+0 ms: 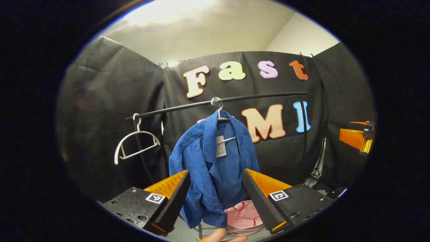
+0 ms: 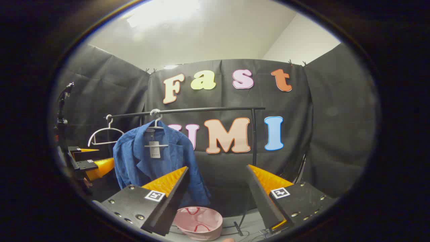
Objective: Grasp the clothes on the hanger with both hands and then place them into the laundry hamper below.
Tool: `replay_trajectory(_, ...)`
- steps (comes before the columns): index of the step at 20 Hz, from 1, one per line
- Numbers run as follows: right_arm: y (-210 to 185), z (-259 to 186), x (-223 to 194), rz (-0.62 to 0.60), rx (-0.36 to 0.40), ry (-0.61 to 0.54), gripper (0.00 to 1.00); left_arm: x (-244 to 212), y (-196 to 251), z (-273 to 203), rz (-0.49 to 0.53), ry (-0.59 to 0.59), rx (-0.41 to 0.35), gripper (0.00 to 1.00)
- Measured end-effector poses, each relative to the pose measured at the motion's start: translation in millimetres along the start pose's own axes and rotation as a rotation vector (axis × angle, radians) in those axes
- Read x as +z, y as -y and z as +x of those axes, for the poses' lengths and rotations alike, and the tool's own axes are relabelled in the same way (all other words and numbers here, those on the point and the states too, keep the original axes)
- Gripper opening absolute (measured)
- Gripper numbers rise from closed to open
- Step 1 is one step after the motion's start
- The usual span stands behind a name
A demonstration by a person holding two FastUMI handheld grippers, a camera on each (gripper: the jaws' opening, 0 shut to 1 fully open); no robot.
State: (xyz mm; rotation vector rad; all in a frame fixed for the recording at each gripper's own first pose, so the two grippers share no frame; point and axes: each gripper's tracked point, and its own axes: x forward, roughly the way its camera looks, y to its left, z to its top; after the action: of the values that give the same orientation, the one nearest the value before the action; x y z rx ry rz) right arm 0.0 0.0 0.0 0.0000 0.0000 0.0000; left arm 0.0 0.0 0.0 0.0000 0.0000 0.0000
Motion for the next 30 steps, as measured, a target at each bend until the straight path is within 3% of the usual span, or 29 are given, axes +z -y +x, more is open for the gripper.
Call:
replay_trajectory(2,9.8,-0.9,0.2,-0.001,0.0,0.002,0.98,2.8,8.2,-3.0,0.011,0.0,0.006,0.97)
replay_trajectory(6,28.0,0.1,-6.8,0.024,0.007,-0.015,0.99,8.0,24.1,-8.2,0.034,0.007,0.023,1.0)
replay_trajectory(7,32.4,0.0,-6.7,0.031,0.012,-0.011,0.98,9.8,28.8,-10.1,0.028,0.012,0.024,0.96)
replay_trajectory(13,52.0,-5.1,-17.9,0.05,0.021,-0.022,0.99,18.6,48.8,-17.5,0.024,0.028,0.028,1.0)
replay_trajectory(20,41.7,10.2,-29.1,0.044,0.042,-0.041,0.99,1.8,45.9,-1.4,0.024,-0.001,0.041,1.0)
replay_trajectory(30,6.0,64.5,-36.4,0.004,0.046,-0.064,0.99,-35.0,26.2,70.8,0.022,-0.035,0.073,0.96)
